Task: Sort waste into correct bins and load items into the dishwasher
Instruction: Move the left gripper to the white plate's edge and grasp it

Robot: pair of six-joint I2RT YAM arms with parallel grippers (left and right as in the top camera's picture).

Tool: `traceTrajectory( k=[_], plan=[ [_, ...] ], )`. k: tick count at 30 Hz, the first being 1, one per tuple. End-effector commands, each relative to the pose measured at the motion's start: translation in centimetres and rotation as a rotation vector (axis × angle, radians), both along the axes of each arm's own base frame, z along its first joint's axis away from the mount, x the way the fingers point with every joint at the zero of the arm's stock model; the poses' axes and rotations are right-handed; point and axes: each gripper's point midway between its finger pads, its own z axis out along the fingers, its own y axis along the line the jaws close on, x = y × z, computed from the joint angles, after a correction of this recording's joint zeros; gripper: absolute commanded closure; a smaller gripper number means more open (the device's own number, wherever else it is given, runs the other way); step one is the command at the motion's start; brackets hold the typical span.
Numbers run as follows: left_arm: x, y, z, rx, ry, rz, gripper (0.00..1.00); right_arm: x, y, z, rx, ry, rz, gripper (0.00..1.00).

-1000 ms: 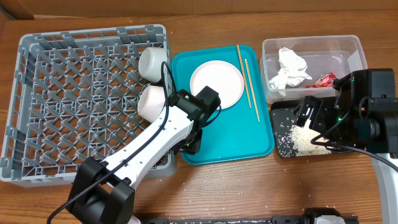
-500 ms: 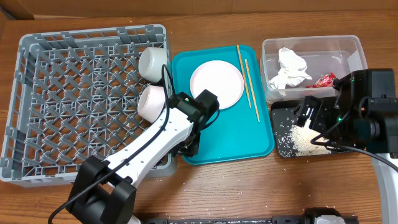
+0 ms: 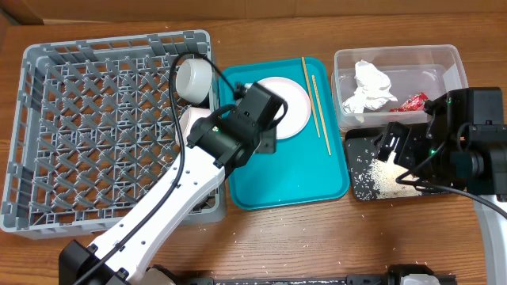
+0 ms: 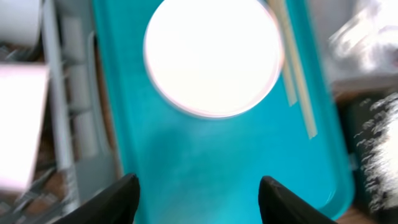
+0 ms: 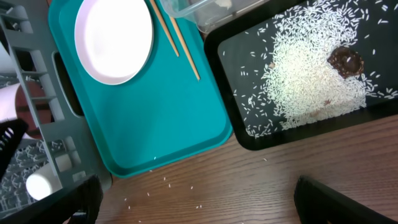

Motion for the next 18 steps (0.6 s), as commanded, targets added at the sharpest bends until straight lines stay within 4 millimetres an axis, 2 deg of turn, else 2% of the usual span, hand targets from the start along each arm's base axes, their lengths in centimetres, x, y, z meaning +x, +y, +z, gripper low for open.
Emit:
traceTrajectory(
  k=[1, 5, 10, 13, 18],
  plan=[
    [2.0, -1.4, -1.4, -0.039, -0.006, 0.022, 0.44, 0.3, -0.1, 0.8, -0.009, -0.031, 0.0, 0.0],
    [3.6, -1.6, -5.9, -0.016, 0.055, 0.125, 0.45, 0.3, -0.1, 0.8, -0.009, -0.031, 0.0, 0.0],
    [3.8, -0.8, -12.1, 0.018, 0.173, 0.3, 0.5, 0.3, -0.1, 0.8, -0.009, -0.031, 0.0, 0.0],
    [4.1, -0.1, -14.0, 0.018, 0.2, 0.387, 0.5, 0.3, -0.1, 0.8, -0.009, -0.031, 0.0, 0.0],
    [5.2, -0.1, -16.3, 0.003, 0.21, 0.416, 0.47, 0.3, -0.1, 0.8, -0.009, -0.031, 0.0, 0.0]
  ],
)
